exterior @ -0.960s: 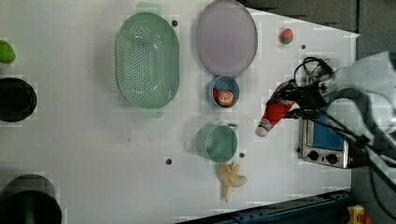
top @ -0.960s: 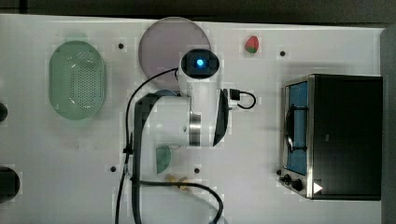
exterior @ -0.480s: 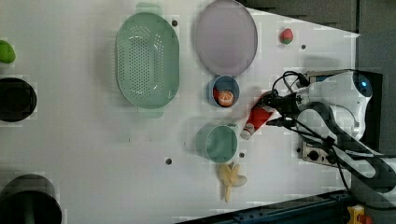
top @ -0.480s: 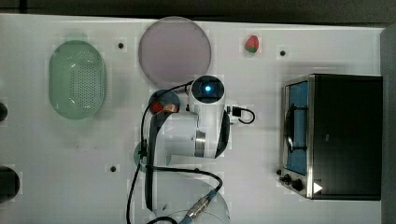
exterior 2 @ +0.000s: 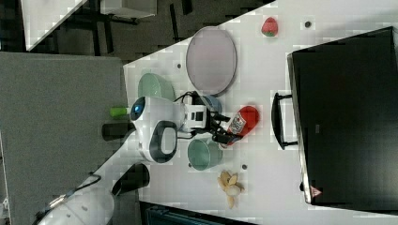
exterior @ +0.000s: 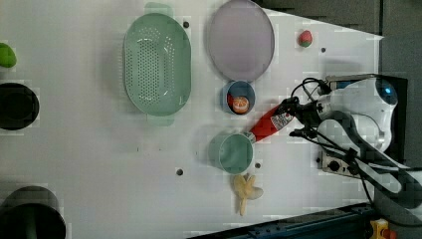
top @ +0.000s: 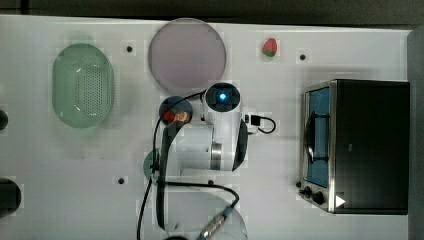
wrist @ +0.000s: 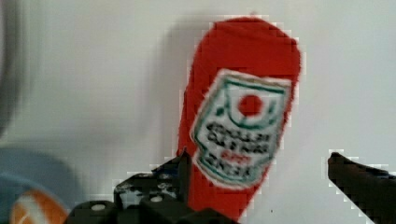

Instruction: Pick Ketchup from oven and place it on table.

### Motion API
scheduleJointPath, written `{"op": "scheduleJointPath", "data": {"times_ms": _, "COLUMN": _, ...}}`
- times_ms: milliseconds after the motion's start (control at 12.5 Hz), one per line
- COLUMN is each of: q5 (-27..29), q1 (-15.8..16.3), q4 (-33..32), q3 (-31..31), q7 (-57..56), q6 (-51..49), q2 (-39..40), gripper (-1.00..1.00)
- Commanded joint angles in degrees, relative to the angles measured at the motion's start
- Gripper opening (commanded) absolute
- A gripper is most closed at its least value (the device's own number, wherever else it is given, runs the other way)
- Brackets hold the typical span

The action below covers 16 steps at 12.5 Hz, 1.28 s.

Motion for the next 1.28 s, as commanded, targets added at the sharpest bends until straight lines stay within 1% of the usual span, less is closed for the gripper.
{"op": "scheduleJointPath", "data": {"times_ms": 80, "q5": 1.1, "q1": -0.2, "q4": 7.1, "q3": -1.4, "q7": 2.1, "q6": -6.5, "q2": -11.3, "gripper": 1.0}}
{"op": "scheduleJointPath", "data": {"times_ms": 240, "q5": 0.9, "q1": -0.3, "q4": 13.4, "q3": -1.6, "q7": 2.1, "q6": -14.2, "q2": -17.1, "gripper": 1.0}}
{"op": "scheduleJointPath", "data": {"times_ms": 400, "q5": -0.5, "q1": -0.2, "q4": 21.3, "q3": -1.7, "q7": 2.1, "q6": -20.0, "q2": -20.7, "gripper": 1.0}}
{"op": "scheduleJointPath", "data": {"times_ms": 560, "q5": -3.1, "q1": -0.2, "q4": 29.0, "q3": -1.6, "q7": 2.1, "q6": -25.6, "q2": -22.0, "gripper": 1.0}}
{"op": "scheduleJointPath", "data": {"times_ms": 720, "q5": -5.3, "q1": -0.3, "q4": 34.9, "q3": -1.9, "q7": 2.1, "q6": -35.6, "q2": -22.1, "gripper": 1.0}}
{"op": "scheduleJointPath", "data": {"times_ms": 880, "q5": -5.3, "q1": -0.3, "q4": 38.0, "q3": -2.1, "q7": 2.1, "q6": -44.6, "q2": -22.1, "gripper": 1.0}}
{"op": "scheduleJointPath", "data": {"times_ms": 960, "q5": -5.3, "q1": -0.3, "q4": 38.9, "q3": -2.1, "q7": 2.1, "q6": -46.6, "q2": -22.2, "gripper": 1.0}}
{"op": "scheduleJointPath", "data": {"times_ms": 1280, "q5": -5.3, "q1": -0.2, "q4": 40.4, "q3": -1.8, "q7": 2.1, "q6": -45.8, "q2": -22.3, "gripper": 1.0}}
